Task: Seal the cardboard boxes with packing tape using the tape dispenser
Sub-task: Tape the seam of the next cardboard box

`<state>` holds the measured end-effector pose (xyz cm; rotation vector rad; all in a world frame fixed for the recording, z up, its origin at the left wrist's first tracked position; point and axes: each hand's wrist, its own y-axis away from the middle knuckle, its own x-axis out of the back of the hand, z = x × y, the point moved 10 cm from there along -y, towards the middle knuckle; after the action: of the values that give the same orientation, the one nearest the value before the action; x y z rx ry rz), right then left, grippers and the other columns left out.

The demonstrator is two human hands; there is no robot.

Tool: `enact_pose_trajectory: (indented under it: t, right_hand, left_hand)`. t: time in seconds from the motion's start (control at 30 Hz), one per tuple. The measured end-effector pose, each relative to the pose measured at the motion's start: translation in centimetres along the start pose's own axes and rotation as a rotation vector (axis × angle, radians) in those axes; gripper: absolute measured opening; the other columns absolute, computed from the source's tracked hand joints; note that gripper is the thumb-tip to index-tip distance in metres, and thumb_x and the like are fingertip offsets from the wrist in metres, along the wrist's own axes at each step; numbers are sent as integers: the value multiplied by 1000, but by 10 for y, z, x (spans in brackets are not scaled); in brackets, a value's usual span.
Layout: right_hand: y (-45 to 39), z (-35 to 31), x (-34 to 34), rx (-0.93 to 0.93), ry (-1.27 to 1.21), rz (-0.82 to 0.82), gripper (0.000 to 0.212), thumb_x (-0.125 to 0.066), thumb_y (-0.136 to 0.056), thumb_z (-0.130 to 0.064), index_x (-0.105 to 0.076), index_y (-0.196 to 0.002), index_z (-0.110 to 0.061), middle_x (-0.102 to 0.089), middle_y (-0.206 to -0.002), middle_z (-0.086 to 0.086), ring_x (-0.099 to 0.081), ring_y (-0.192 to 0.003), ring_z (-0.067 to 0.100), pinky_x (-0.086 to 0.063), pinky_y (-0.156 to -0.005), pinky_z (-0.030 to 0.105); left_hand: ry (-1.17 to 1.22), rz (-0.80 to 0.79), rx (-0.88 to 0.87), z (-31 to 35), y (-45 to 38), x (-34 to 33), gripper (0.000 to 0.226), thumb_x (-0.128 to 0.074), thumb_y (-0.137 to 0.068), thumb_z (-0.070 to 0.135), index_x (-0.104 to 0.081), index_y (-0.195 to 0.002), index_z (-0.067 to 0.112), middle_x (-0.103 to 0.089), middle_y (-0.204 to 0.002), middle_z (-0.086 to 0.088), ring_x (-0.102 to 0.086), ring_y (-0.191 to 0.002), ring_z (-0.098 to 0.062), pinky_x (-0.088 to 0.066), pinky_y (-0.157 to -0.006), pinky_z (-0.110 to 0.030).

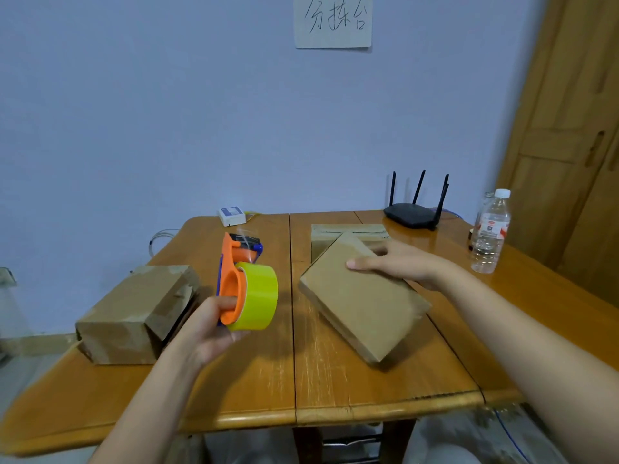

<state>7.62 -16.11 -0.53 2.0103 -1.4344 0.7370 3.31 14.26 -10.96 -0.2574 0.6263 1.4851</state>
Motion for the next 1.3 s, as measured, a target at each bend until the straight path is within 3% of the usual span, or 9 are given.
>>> enact_pose_trajectory:
  t: [0.2,0.33,0.4,0.6,0.73,0.83,1.0,1.2,1.3]
  right_hand:
    - [4,36,-21,-286,-474,-171,70,-69,-78,-71,-70,-121,-16,-75,-112,11,-73,-101,30,-59,-89,41]
    - [-13,63,-48,-351,-539,-191,70,-68,-82,-67,-65,-125,-12,-70,-114,7,-70,-101,25,-58,-91,43]
    - [-17,74,-60,-380,-439,-197,66,-63,-89,-61,-60,-127,-7,-60,-105,9,-62,-90,24,-57,-95,45]
    - [-22,61,-32,-311,-66,108,58,-56,-98,-51,-55,-129,-2,-68,-110,11,-69,-93,26,-62,-76,38]
    - [-11,27,-24,-239,-217,27,82,-48,-88,-76,-58,-133,-8,-67,-121,10,-68,-101,27,-60,-83,43]
    - [4,-2,-36,-212,10,-152,119,-52,-66,-94,-45,-147,-7,-52,-147,12,-54,-127,34,-48,-104,54]
    - [11,-25,-56,-210,622,-188,111,-45,-84,-81,-28,-152,5,-34,-158,19,-45,-135,36,-40,-108,42]
    - [-5,-20,-44,-201,697,-225,102,-72,-78,-65,-39,-147,2,-55,-137,15,-60,-116,36,-52,-86,39]
    - [-14,-11,-35,-226,710,-161,108,-69,-86,-52,-8,-158,0,-46,-148,18,-55,-123,42,-49,-102,53]
  left_hand:
    - [-18,-49,53,-14,2,-15,100,-81,-47,1,-48,-141,10,-56,-136,-29,-54,-129,-40,-57,-75,-44]
    - [-69,-65,75,-29,10,-39,30,-56,-76,-2,-57,-105,5,-70,-78,-17,-71,-71,-24,-59,-55,-34]
    - [-74,-43,69,-32,13,-44,23,-51,-80,-4,-56,-99,7,-68,-68,-12,-69,-60,-21,-58,-50,-32]
    - [28,-22,84,-33,7,-36,71,-59,-70,2,-47,-139,10,-57,-134,-31,-54,-128,-43,-59,-70,-43]
    - [48,-56,59,-28,3,-39,75,-63,-69,2,-47,-140,15,-60,-134,-24,-57,-126,-41,-56,-78,-45]
    - [43,-88,82,-32,2,-51,69,-62,-70,1,-49,-136,17,-57,-136,-26,-56,-127,-40,-58,-74,-44]
    - [46,-72,76,-33,1,-62,63,-64,-66,2,-52,-127,15,-58,-134,-26,-56,-127,-41,-52,-90,-47]
    - [2,-102,73,-29,3,-68,58,-65,-67,2,-56,-124,14,-60,-134,-24,-55,-128,-39,-51,-96,-48]
    - [-54,-152,35,-18,1,-64,85,-81,-56,4,-53,-135,14,-57,-138,-24,-54,-129,-41,-43,-108,-52]
